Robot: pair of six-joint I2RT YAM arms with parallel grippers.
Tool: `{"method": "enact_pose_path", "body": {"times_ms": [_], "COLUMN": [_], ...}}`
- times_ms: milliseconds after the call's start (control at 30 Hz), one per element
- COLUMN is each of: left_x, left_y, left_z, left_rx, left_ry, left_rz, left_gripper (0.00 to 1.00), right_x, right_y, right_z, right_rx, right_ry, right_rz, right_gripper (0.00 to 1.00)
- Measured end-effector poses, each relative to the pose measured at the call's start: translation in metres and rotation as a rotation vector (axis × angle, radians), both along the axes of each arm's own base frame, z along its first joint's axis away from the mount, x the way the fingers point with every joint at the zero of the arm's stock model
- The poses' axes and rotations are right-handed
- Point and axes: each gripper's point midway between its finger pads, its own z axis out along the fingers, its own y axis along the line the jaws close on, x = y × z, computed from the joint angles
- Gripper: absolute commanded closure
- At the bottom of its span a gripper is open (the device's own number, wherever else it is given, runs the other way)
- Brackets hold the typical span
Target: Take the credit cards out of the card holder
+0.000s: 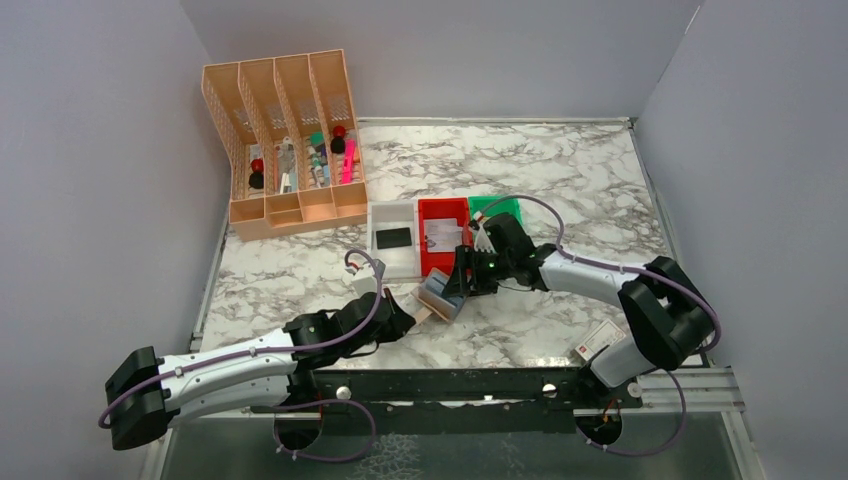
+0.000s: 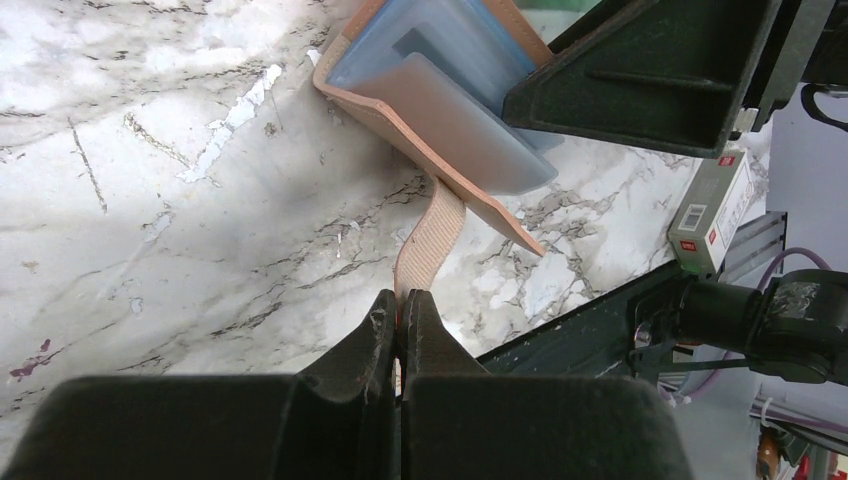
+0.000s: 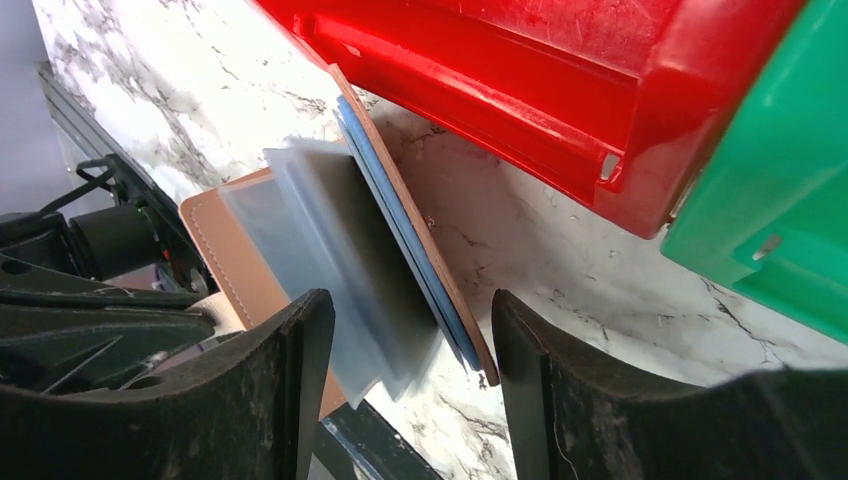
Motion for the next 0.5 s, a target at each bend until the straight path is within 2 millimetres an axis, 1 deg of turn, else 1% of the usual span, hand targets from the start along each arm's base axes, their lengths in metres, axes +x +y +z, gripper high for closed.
{"method": "enact_pose_path", "body": {"times_ms": [133, 267, 333, 433, 500], "left_x": [0.0, 0.0, 0.0, -0.001, -0.001], "left_y": [0.0, 0.001, 0.001, 0.002, 0.003], "left_z": [0.0, -0.001, -0.001, -0.003, -0.004], "left_rx": [0.001, 0.003, 0.007, 0.014, 0.019], "left_ry": [0.0, 0.002, 0.003, 0.005, 0.006], "left_rz": [0.0, 0.0, 0.0, 0.0, -0.001], "left_gripper": [1.0, 1.0, 1.0, 1.0, 1.0], "right_x": [0.0, -0.002, -0.006, -0.016, -0.023], "right_y": [-0.001, -0.006, -0.011, -0.018, -0.022], "right_z": [-0.005, -0.011, -0.015, -0.013, -0.011], "right_rx": [-0.009, -0.033, -0.047, -0.038, -0.022], "right_ry": [0.008, 0.007, 0.009, 0.007, 0.0], "right_rz": [0.0, -0.007, -0.014, -0.018, -0.024], "right_gripper": [0.53, 0.71, 0.8, 0.87, 0.89]}}
